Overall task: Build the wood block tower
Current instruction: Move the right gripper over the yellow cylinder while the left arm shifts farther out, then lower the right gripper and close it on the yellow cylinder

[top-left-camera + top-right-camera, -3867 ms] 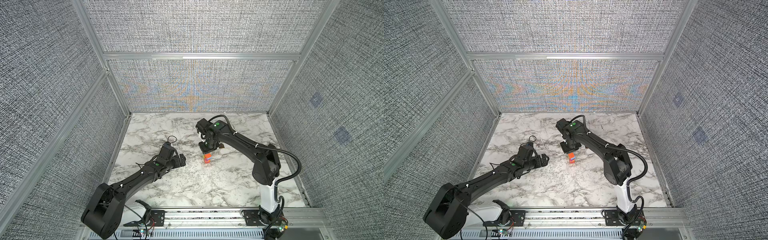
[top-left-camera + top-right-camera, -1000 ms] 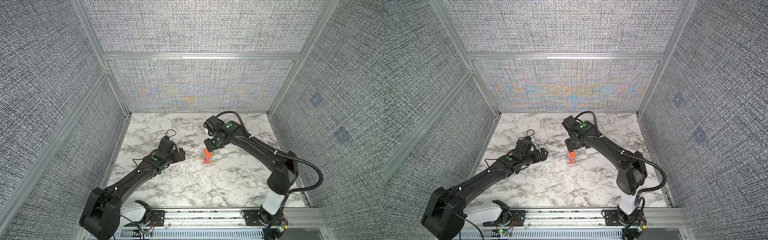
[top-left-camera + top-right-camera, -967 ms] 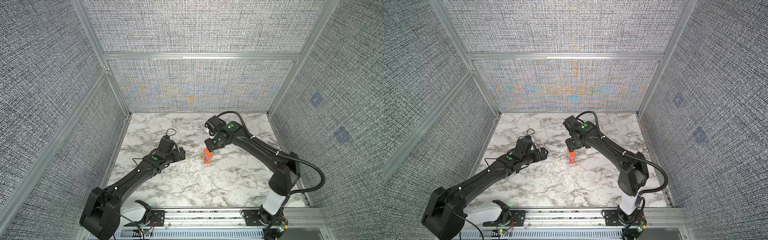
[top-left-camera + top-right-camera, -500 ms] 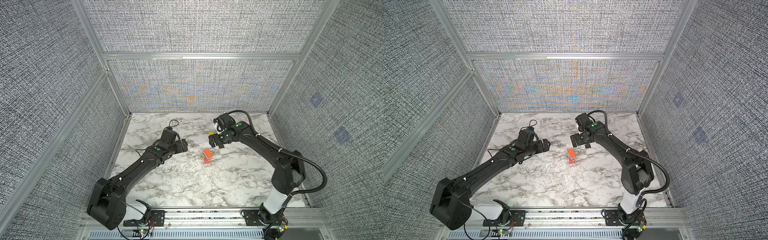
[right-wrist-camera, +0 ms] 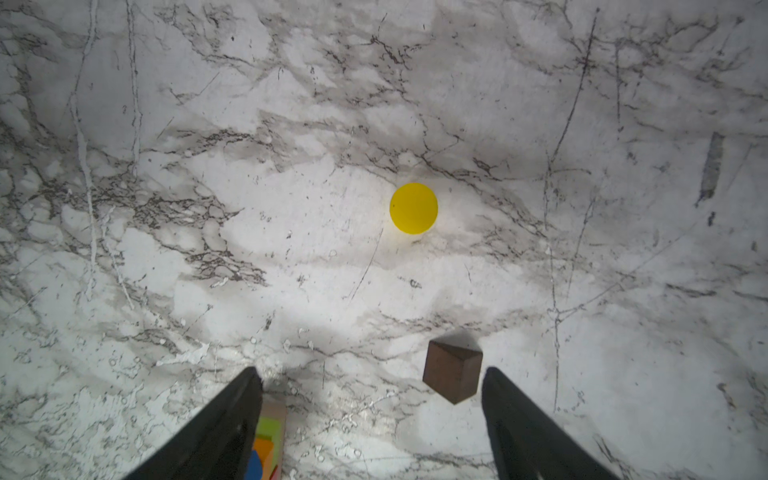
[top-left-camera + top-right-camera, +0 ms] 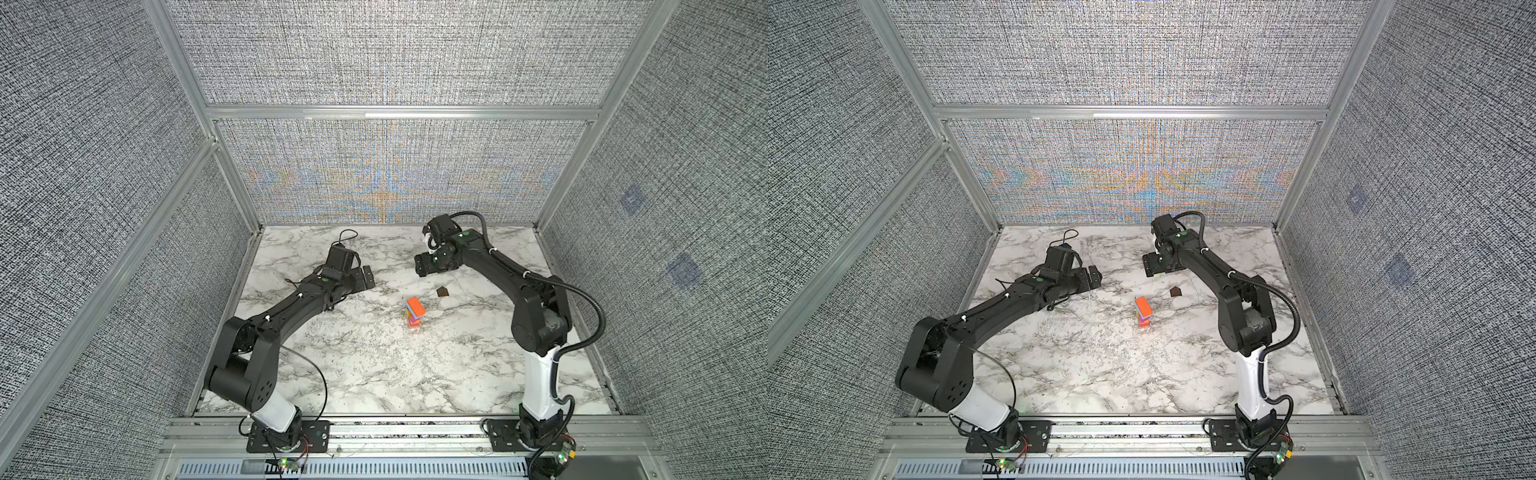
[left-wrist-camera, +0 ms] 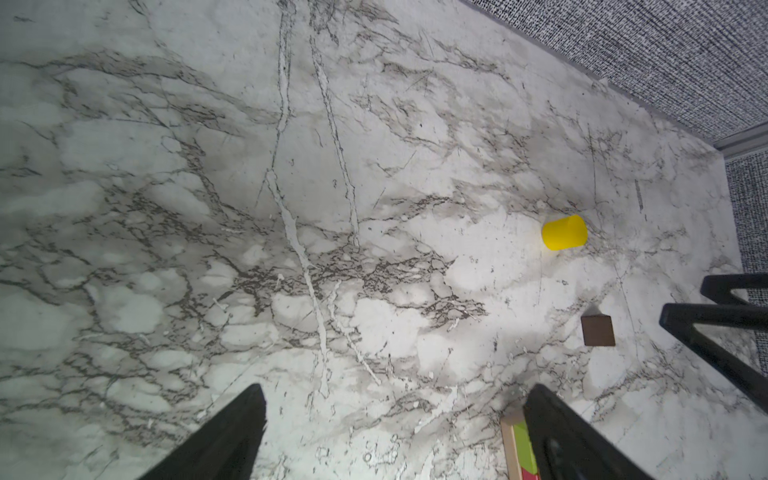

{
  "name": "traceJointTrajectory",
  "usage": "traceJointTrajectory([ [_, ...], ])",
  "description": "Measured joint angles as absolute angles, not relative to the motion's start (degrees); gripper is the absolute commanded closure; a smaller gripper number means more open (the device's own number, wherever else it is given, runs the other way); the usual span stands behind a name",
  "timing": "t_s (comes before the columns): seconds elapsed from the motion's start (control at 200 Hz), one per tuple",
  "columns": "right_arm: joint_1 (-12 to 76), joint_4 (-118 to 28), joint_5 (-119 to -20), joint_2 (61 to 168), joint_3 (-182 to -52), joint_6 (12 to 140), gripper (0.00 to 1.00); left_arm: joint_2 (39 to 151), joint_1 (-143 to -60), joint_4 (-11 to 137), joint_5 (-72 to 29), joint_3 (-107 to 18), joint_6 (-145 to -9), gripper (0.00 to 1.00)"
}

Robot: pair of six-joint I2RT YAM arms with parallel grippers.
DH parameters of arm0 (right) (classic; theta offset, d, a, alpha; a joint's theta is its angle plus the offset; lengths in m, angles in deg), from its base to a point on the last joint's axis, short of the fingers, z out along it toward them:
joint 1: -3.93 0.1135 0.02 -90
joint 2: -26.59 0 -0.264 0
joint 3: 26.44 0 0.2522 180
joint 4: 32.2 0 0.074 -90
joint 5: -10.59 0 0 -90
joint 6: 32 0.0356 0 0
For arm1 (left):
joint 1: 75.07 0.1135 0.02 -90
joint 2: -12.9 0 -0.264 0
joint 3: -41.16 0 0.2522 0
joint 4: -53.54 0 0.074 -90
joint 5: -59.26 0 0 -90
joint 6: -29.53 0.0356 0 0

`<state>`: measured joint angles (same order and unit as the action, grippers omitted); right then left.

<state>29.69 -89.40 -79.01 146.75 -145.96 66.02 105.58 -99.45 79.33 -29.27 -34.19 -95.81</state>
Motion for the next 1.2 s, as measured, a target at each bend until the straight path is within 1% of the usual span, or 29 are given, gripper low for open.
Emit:
traceJointTrajectory([
  [0.15,29.1,-91.0,-79.2,152.8,-152.2,64.7,0.2,108.8,-98.3,78.8,-29.3,-36.2,-94.6,0.01],
  [0.57,27.6,-94.3,-79.4,165.0,-164.6,62.6,0.34,114.3,-94.8,74.3,-29.3,-35.7,-94.5,0.01],
  [0.77,27.1,-95.6,-79.3,168.8,-169.2,62.2,0.43,115.7,-94.5,74.7,-30.1,-37.1,-94.3,0.01],
  [1.2,27.1,-96.5,-78.8,171.3,-171.2,62.3,0.55,116.6,-94.4,74.8,-30.6,-38.1,-93.4,0.01],
])
